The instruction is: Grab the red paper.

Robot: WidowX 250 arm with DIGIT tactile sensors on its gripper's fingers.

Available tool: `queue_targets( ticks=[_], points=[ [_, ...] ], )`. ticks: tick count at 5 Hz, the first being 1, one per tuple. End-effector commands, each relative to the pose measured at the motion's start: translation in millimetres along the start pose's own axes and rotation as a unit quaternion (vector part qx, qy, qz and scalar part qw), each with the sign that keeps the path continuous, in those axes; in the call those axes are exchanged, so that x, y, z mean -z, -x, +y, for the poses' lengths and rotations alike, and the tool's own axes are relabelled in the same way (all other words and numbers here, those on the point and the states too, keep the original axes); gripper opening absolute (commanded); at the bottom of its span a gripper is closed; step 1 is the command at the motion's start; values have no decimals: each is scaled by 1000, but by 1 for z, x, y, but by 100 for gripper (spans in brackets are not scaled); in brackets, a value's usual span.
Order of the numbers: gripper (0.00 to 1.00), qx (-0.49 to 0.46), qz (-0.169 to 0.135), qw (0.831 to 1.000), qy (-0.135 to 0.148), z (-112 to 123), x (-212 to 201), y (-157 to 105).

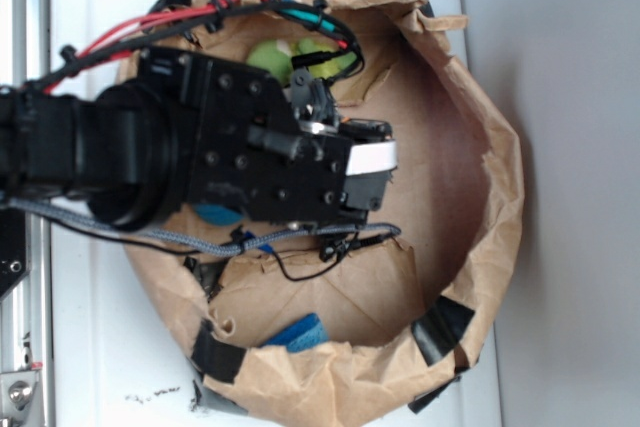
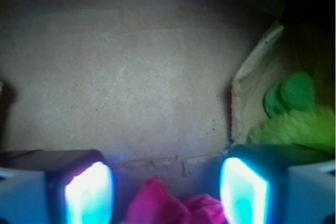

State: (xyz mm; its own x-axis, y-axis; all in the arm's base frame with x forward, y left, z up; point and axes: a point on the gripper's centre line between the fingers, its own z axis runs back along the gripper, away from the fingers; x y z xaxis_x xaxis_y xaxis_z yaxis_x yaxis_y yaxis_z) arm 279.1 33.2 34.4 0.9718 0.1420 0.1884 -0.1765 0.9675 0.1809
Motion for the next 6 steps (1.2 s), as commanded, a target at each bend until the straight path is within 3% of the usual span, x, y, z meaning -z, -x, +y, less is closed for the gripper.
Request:
queue_targets(
  ticks=[1, 2, 3, 4, 5, 6],
  points=[
    [0, -4, -24, 999, 28, -4, -27, -13],
    [0, 1, -16, 999, 52, -2, -43, -12],
    [0, 4, 8, 995, 102, 7, -71, -11],
    [0, 16, 30, 990, 135, 21, -91, -10],
    [100, 27, 37, 989, 140, 31, -88, -5],
    [100, 45, 29, 989, 134, 40, -76, 13]
  ],
)
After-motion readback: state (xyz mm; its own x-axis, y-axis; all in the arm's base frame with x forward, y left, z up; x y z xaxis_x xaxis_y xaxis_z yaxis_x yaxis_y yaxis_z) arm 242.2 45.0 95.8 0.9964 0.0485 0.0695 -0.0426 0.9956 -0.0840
